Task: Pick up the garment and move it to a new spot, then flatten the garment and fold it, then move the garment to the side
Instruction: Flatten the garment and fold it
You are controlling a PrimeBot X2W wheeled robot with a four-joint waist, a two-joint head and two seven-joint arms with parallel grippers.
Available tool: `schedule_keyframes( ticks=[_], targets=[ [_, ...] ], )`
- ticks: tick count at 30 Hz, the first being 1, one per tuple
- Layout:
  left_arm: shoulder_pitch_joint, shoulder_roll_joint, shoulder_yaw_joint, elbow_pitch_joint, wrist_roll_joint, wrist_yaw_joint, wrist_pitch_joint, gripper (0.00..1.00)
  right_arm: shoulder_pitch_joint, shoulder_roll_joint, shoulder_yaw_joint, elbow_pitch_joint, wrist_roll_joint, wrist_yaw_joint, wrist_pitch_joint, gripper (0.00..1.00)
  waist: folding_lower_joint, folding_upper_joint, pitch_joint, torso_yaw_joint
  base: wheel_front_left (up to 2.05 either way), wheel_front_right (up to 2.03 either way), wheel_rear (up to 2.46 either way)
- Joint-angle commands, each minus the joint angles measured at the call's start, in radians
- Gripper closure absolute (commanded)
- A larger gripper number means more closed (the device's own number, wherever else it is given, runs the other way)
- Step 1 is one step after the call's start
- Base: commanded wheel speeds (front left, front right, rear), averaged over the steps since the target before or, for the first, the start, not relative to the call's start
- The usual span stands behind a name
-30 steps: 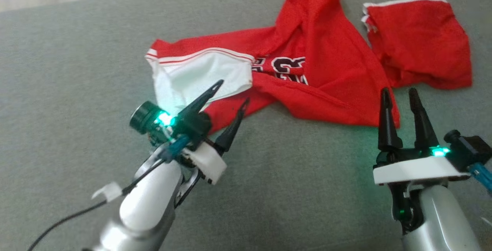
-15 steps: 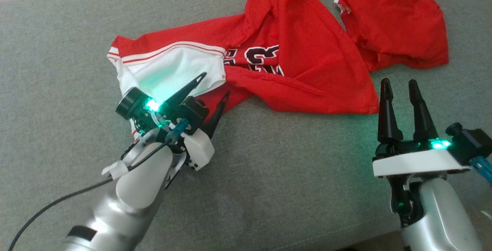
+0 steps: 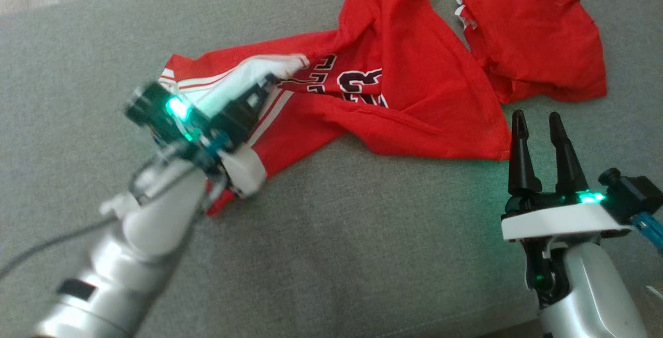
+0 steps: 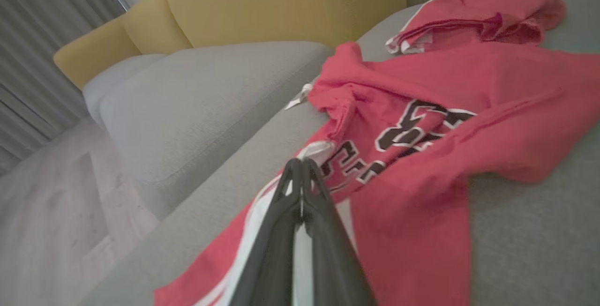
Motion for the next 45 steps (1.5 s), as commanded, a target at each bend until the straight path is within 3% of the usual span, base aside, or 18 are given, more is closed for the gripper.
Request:
schedule_keyframes(
  ticks=[1,10,17,21,22,25,28,35,40,45],
  targets=[
    [-0.084,0.051,0.042,-0.048,0.001,-0.006,0.015,1.0,-0.02,-0.002,0.027,-0.026,0.011,-0.001,-0.011,0.0,0.0,0.0,-0.001,-0.001,0.0,0.0,0.0],
    [-0.311,0.214,-0.024,-0.063,0.001,-0.046,0.126,1.0,-0.043,-0.002,0.081,-0.024,0.036,-0.001,-0.011,0.0,0.0,0.0,0.027,-0.039,0.0,0.0,0.0],
    [-0.526,0.354,-0.256,0.015,-0.097,-0.048,0.165,1.0,-0.064,-0.002,0.123,-0.04,0.064,-0.001,-0.011,0.0,0.0,0.0,0.08,-0.089,0.0,0.0,0.0],
    [-0.66,0.401,-0.319,0.086,-0.108,-0.047,0.138,1.0,-0.077,-0.002,0.148,-0.05,0.077,-0.001,-0.011,0.0,0.0,0.0,0.118,-0.116,0.0,0.0,0.0],
    [-0.696,0.407,-0.315,0.111,-0.092,-0.034,0.119,0.0,-0.08,-0.002,0.154,-0.052,0.08,-0.001,-0.011,0.0,0.0,0.0,0.129,-0.121,0.0,0.0,0.0],
    [-0.757,0.401,-0.303,0.201,-0.066,0.02,0.092,0.0,-0.088,-0.002,0.169,-0.056,0.083,-0.001,-0.011,0.0,0.0,0.0,0.149,-0.127,0.0,0.0,0.0],
    [-0.777,0.366,-0.253,0.266,-0.109,0.072,0.034,0.0,-0.089,-0.002,0.176,-0.058,0.081,-0.001,-0.011,0.0,0.0,0.0,0.158,-0.124,0.0,0.0,0.0],
    [-0.697,0.278,-0.161,0.33,-0.247,0.1,-0.12,0.0,-0.087,-0.002,0.139,-0.051,0.052,-0.001,-0.011,0.0,0.0,0.0,0.138,-0.068,0.0,0.0,0.0],
    [-0.581,0.237,-0.089,0.315,-0.346,0.114,-0.159,0.0,-0.088,-0.002,0.102,-0.057,0.029,-0.001,-0.011,0.0,0.0,0.0,0.102,-0.02,0.0,0.0,0.0],
    [-0.356,0.183,0.02,0.133,-0.442,0.14,-0.168,0.0,-0.07,-0.002,0.05,-0.068,-0.024,-0.001,-0.011,0.0,0.0,0.0,0.049,0.065,0.0,0.0,0.0]
  ],
)
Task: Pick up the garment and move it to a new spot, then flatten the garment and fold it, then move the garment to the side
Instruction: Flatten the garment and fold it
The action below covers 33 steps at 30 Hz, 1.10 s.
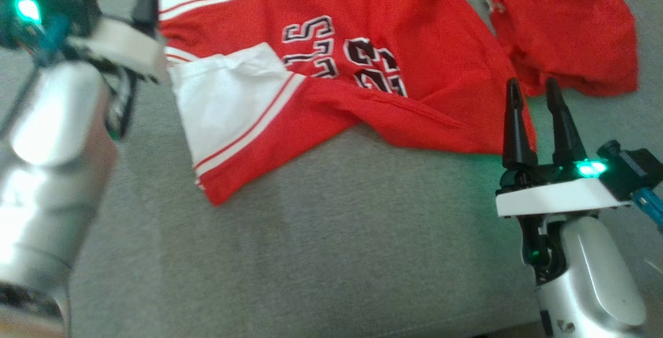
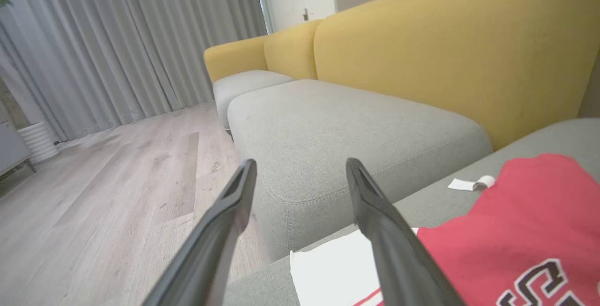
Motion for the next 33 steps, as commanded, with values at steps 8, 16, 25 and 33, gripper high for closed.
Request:
schedule_keyframes(
  ticks=[8,16,25,33],
  targets=[
    [0.325,-0.042,0.153,-0.324,-0.009,0.081,-0.007,0.0,0.034,-0.002,-0.015,-0.029,-0.027,-0.001,-0.009,0.0,0.0,0.0,-0.089,0.105,0.0,0.0,0.0],
    [0.485,-0.078,0.167,-0.398,0.029,0.081,-0.007,0.0,0.039,-0.002,-0.007,-0.034,-0.013,-0.001,-0.009,0.0,0.0,0.0,-0.089,0.109,0.0,0.0,0.0],
    [0.375,-0.019,0.119,-0.282,0.056,0.005,0.093,0.0,0.033,-0.002,0.012,-0.048,-0.002,-0.001,-0.009,0.0,0.0,0.0,-0.022,0.059,0.0,0.0,0.0],
    [0.271,0.019,0.087,-0.15,0.075,-0.052,0.17,0.0,0.019,-0.002,0.021,-0.052,0.004,-0.001,-0.009,0.0,0.0,0.0,0.029,0.023,0.0,0.0,0.0]
  ],
)
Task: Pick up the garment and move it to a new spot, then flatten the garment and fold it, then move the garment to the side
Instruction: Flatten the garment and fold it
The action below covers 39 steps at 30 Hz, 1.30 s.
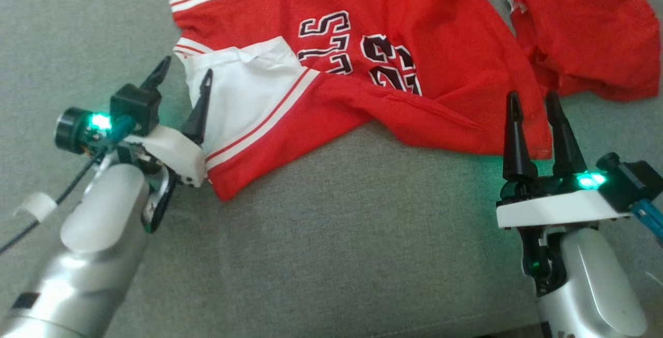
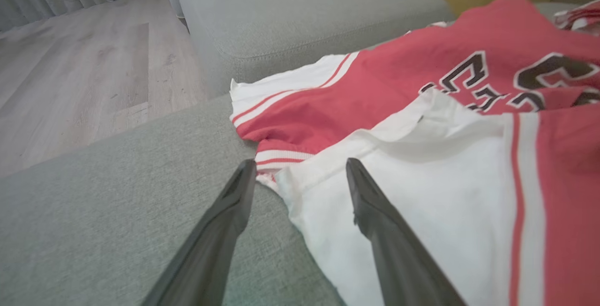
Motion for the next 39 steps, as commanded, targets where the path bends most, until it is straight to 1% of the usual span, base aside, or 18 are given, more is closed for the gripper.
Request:
schedule_keyframes(
  ticks=[1,4,11,12,13,14,20,24,27,31,34,39],
  targets=[
    [-0.059,0.045,0.026,0.01,0.01,-0.01,0.013,0.0,-0.023,-0.002,0.026,-0.034,0.01,-0.001,-0.009,0.0,-0.0002,0.0,0.016,-0.014,0.0,0.0,0.0],
    [-0.079,0.048,0.021,0.043,0.013,-0.02,0.015,0.0,-0.026,-0.002,0.027,-0.034,0.011,-0.001,-0.009,0.0,-0.0002,0.0,0.023,-0.019,0.0,0.0,0.0],
    [-0.116,0.034,0.011,0.112,0.007,-0.041,0.001,0.0,-0.029,-0.002,0.025,-0.03,0.013,-0.001,-0.009,0.0,-0.0002,0.0,0.033,-0.028,0.0,0.0,0.0],
    [-0.119,0.031,0.01,0.12,0.004,-0.047,0.001,0.21,-0.029,-0.002,0.025,-0.029,0.013,-0.001,-0.009,0.0,-0.0002,0.0,0.033,-0.029,0.0,0.0,0.0],
    [-0.122,0.029,0.007,0.128,0.003,-0.052,0.0,0.89,-0.03,-0.002,0.024,-0.028,0.013,-0.001,-0.009,0.0,-0.0002,0.0,0.033,-0.029,0.0,0.0,0.0],
    [-0.125,0.027,0.004,0.134,0.001,-0.059,-0.002,1.0,-0.03,-0.002,0.024,-0.028,0.013,-0.001,-0.009,0.0,-0.0002,0.0,0.033,-0.029,0.0,0.0,0.0],
    [-0.137,0.007,0.0,0.164,-0.023,-0.084,-0.017,1.0,-0.031,-0.002,0.02,-0.018,0.01,-0.001,-0.009,0.0,-0.0002,0.0,0.026,-0.022,0.0,0.0,0.0],
    [-0.144,0.01,-0.004,0.173,-0.016,-0.085,-0.059,1.0,-0.03,-0.002,0.016,-0.005,0.009,-0.001,-0.009,0.0,-0.0002,0.0,0.01,-0.017,0.0,0.0,0.0],
    [-0.156,0.016,-0.003,0.16,-0.005,-0.077,-0.106,1.0,-0.031,-0.002,0.017,0.003,0.007,-0.001,-0.009,0.0,-0.0002,0.0,-0.007,-0.012,0.0,0.0,0.0],
    [-0.193,0.053,0.012,0.115,0.028,-0.051,-0.154,1.0,-0.03,-0.002,0.017,0.009,0.007,-0.001,-0.009,0.0,-0.0002,0.0,-0.033,-0.007,0.0,0.0,0.0],
    [-0.229,0.091,0.045,0.055,0.046,-0.036,-0.168,1.0,-0.027,-0.002,0.023,0.016,0.006,-0.001,-0.009,0.0,-0.0002,0.0,-0.054,-0.005,0.0,0.0,0.0],
    [-0.267,0.152,0.105,-0.124,0.102,-0.015,-0.171,1.0,-0.02,-0.002,0.021,0.026,0.005,-0.001,-0.009,0.0,-0.0002,0.0,-0.082,0.013,0.0,0.0,0.0]
  ],
)
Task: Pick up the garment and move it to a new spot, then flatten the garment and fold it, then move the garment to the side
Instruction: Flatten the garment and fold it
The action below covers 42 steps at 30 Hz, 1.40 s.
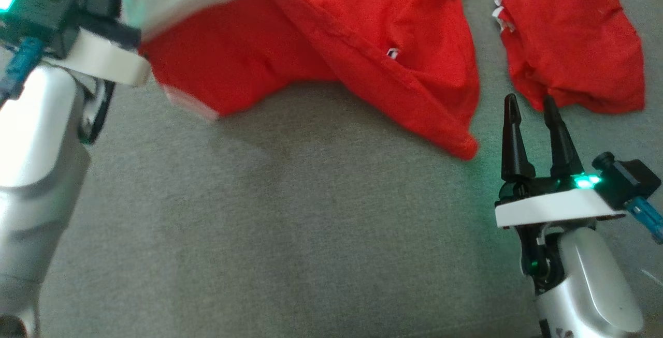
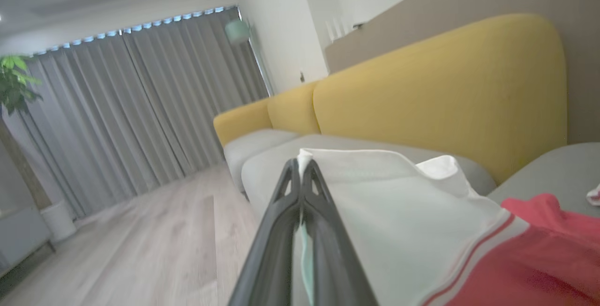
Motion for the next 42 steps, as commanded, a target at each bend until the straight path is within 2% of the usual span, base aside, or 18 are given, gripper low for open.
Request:
schedule_keyframes(
  ticks=[1,5,12,21,27,28,29,30,32,35,38,42],
  targets=[
    [-0.042,0.061,0.051,-0.06,0.021,0.004,-0.007,1.0,-0.001,-0.002,0.021,-0.025,-0.003,-0.001,-0.009,0.0,0.0001,0.0,-0.011,0.014,0.0,0.0,0.0],
    [-0.018,0.093,0.057,-0.181,0.079,-0.011,-0.007,1.0,0.01,-0.002,0.023,-0.016,-0.007,-0.001,-0.009,0.0,0.0001,0.0,-0.04,0.043,0.0,0.0,0.0],
    [0.094,0.138,-0.002,-0.268,0.135,-0.054,-0.007,1.0,0.03,-0.002,0.024,0.01,-0.004,-0.001,-0.009,0.0,0.0001,0.0,-0.081,0.09,0.0,0.0,0.0],
    [0.384,0.261,-0.191,-0.394,0.183,-0.103,0.008,1.0,0.059,-0.002,0.006,0.053,-0.006,-0.001,-0.009,0.0,0.0001,0.0,-0.136,0.155,0.0,0.0,0.0],
    [0.471,0.294,-0.333,-0.441,0.177,-0.118,0.036,1.0,0.062,-0.002,0.006,0.074,-0.003,-0.001,-0.009,0.0,0.0001,0.0,-0.156,0.176,0.0,0.0,0.0],
    [0.474,0.291,-0.349,-0.443,0.173,-0.119,0.035,0.75,0.061,-0.002,0.007,0.077,-0.002,-0.001,-0.009,0.0,0.0001,0.0,-0.158,0.176,0.0,0.0,0.0],
    [0.477,0.286,-0.363,-0.445,0.168,-0.119,0.035,0.2,0.059,-0.002,0.009,0.08,0.0,-0.001,-0.009,0.0,0.0001,0.0,-0.161,0.177,0.0,0.0,0.0],
    [0.482,0.279,-0.376,-0.442,0.157,-0.12,0.042,0.0,0.058,-0.002,0.011,0.083,0.001,-0.001,-0.009,0.0,0.0001,0.0,-0.164,0.176,0.0,0.0,0.0],
    [0.483,0.271,-0.395,-0.438,0.144,-0.12,0.048,0.0,0.055,-0.002,0.016,0.088,0.003,-0.001,-0.009,0.0,0.0001,0.0,-0.168,0.173,0.0,0.0,0.0],
    [0.481,0.257,-0.373,-0.427,0.101,-0.11,0.039,0.0,0.048,-0.002,0.017,0.087,0.006,-0.001,-0.009,0.0,0.0001,0.0,-0.171,0.163,0.0,0.0,0.0],
    [0.479,0.23,-0.293,-0.417,0.012,-0.063,0.022,0.0,0.042,-0.002,0.012,0.079,0.008,-0.001,-0.009,0.0,0.0001,0.0,-0.171,0.153,0.0,0.0,0.0],
    [0.473,0.18,-0.159,-0.411,-0.102,0.024,0.003,0.0,0.043,-0.002,0.01,0.06,0.013,-0.001,-0.009,0.0,0.0001,0.0,-0.172,0.141,0.0,0.0,0.0]
  ],
)
